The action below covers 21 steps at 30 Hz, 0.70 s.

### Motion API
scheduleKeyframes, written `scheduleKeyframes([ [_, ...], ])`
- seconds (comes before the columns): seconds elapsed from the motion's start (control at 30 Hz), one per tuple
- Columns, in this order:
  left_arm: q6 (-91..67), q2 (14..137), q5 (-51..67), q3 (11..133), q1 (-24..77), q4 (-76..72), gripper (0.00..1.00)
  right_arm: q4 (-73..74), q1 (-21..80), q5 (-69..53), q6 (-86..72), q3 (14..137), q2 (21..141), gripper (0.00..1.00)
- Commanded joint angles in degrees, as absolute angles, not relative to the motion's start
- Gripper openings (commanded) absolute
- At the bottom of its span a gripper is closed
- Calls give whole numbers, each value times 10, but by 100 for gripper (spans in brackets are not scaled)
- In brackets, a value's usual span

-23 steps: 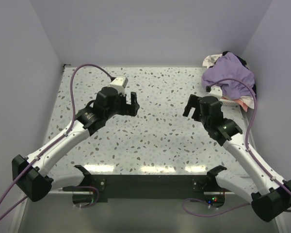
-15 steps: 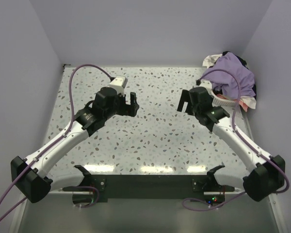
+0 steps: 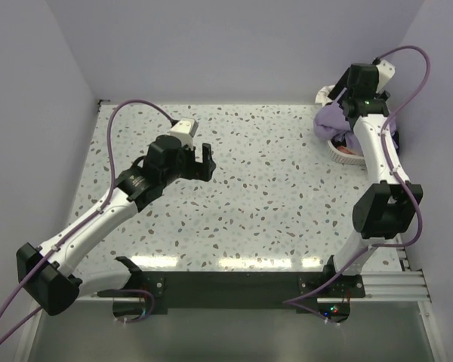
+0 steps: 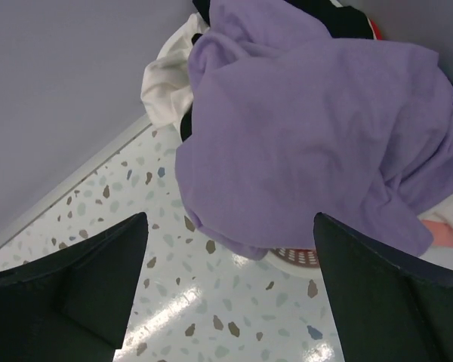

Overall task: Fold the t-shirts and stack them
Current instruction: Grab the tshirt from the pile

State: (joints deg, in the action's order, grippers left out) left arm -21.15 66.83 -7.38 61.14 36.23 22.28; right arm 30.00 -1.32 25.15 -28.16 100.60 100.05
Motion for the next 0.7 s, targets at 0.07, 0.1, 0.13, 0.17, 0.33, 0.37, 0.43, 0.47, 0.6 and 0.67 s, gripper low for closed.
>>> scheduleKeyframes([
  [0.07, -192, 655, -81, 611, 352, 220, 100, 311, -17, 340, -291, 1039, 1021, 93],
  [0.1, -192, 655, -79, 610, 352, 219, 100, 307, -20, 353, -294, 1024, 1019, 93],
  [0.13, -191, 656, -78, 608, 351, 218, 100, 300, -21, 356, -297, 1012, 1014, 93],
  [0.17, -191, 656, -78, 607, 349, 218, 100, 288, -22, 359, -298, 981, 1002, 93],
  [0.33, -189, 656, -69, 601, 342, 214, 100, 240, -36, 346, -304, 931, 1003, 91],
  [0.37, -188, 656, -68, 600, 341, 214, 100, 239, -39, 340, -302, 931, 1009, 90],
  [0.43, -187, 656, -64, 601, 337, 214, 100, 237, -44, 338, -303, 931, 1028, 88],
  [0.47, -186, 655, -63, 600, 336, 214, 100, 235, -47, 331, -304, 930, 1034, 88],
  [0.6, -188, 655, -57, 596, 329, 212, 100, 213, -57, 309, -310, 917, 1045, 81],
  [0.67, -187, 657, -56, 595, 327, 212, 100, 210, -59, 304, -311, 914, 1049, 77],
])
